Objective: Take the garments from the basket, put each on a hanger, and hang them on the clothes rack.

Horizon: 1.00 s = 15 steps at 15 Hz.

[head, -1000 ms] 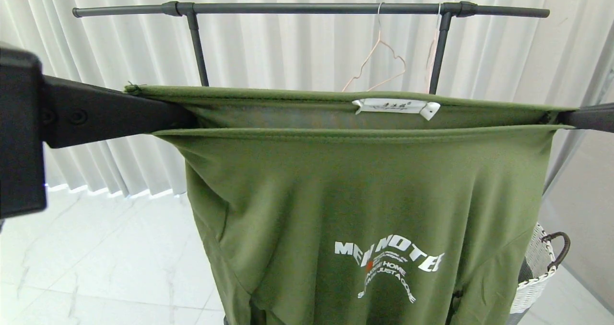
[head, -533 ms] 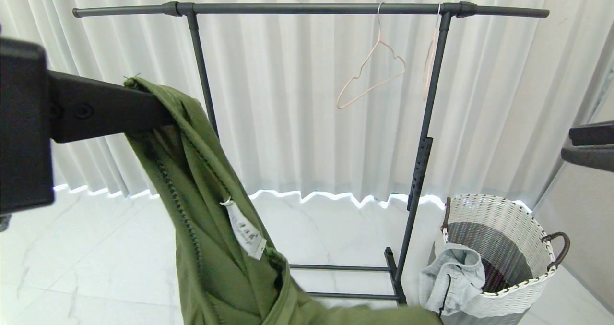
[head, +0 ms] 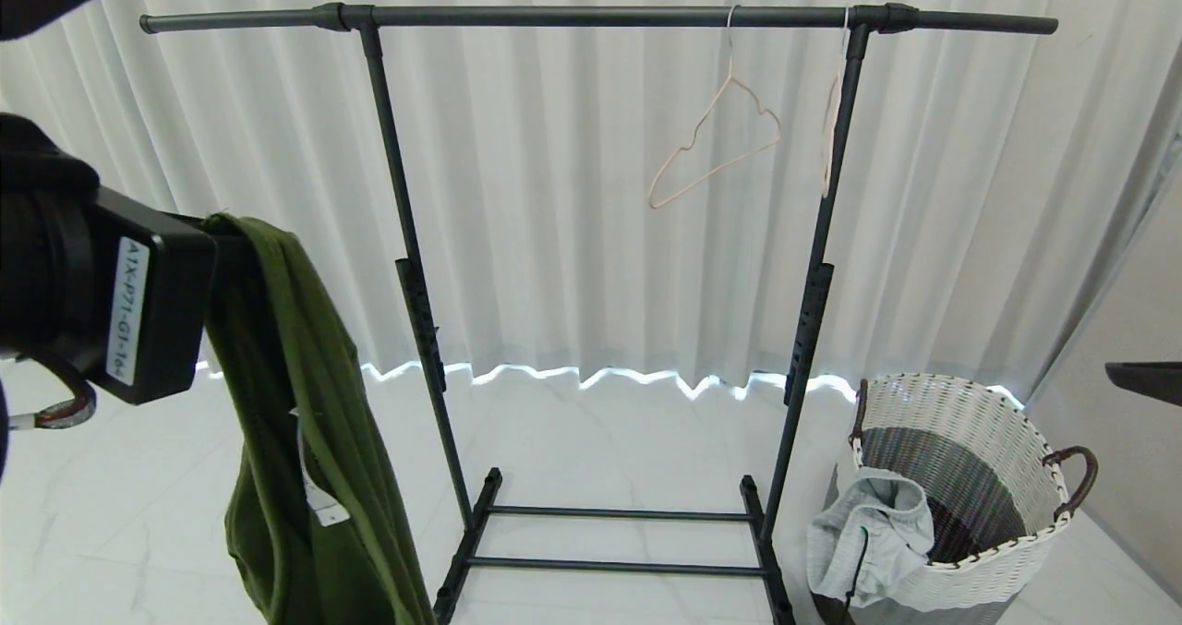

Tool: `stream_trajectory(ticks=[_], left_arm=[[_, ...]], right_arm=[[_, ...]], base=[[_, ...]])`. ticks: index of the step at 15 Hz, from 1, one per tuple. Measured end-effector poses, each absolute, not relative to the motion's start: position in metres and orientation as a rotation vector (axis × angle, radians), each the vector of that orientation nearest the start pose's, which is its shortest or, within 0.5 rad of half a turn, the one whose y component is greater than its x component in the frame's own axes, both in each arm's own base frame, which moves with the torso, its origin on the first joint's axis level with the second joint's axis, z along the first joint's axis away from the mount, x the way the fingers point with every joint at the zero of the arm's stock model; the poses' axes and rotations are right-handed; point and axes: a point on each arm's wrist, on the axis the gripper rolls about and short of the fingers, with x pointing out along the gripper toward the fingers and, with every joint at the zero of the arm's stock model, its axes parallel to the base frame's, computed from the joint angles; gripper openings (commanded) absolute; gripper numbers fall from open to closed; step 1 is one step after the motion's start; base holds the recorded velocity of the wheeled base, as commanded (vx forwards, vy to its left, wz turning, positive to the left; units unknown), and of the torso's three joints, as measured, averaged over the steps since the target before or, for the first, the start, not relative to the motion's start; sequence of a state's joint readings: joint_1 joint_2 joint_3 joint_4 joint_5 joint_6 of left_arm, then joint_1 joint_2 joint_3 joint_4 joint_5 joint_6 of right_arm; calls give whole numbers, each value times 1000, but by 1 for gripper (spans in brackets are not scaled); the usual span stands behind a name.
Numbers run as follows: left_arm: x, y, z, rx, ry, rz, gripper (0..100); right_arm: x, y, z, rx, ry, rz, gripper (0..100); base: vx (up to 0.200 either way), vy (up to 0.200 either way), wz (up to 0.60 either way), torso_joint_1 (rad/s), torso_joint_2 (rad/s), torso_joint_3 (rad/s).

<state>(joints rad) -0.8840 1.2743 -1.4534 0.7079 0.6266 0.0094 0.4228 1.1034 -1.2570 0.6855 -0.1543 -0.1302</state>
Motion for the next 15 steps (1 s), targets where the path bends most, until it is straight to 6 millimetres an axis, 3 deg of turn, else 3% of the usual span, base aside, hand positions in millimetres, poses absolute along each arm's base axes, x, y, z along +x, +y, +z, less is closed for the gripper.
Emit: stream_trajectory(ticks=[8, 15], left_arm=[[108, -94, 335, 374, 406, -179, 0], [108, -91, 334, 394, 404, -144, 0]], right_arm=[[125, 28, 290, -456, 438, 166, 100], [132, 28, 288, -323, 384, 127, 100]], base=[[0, 0, 0, 0, 0, 0], [0, 0, 0, 86, -365, -275]])
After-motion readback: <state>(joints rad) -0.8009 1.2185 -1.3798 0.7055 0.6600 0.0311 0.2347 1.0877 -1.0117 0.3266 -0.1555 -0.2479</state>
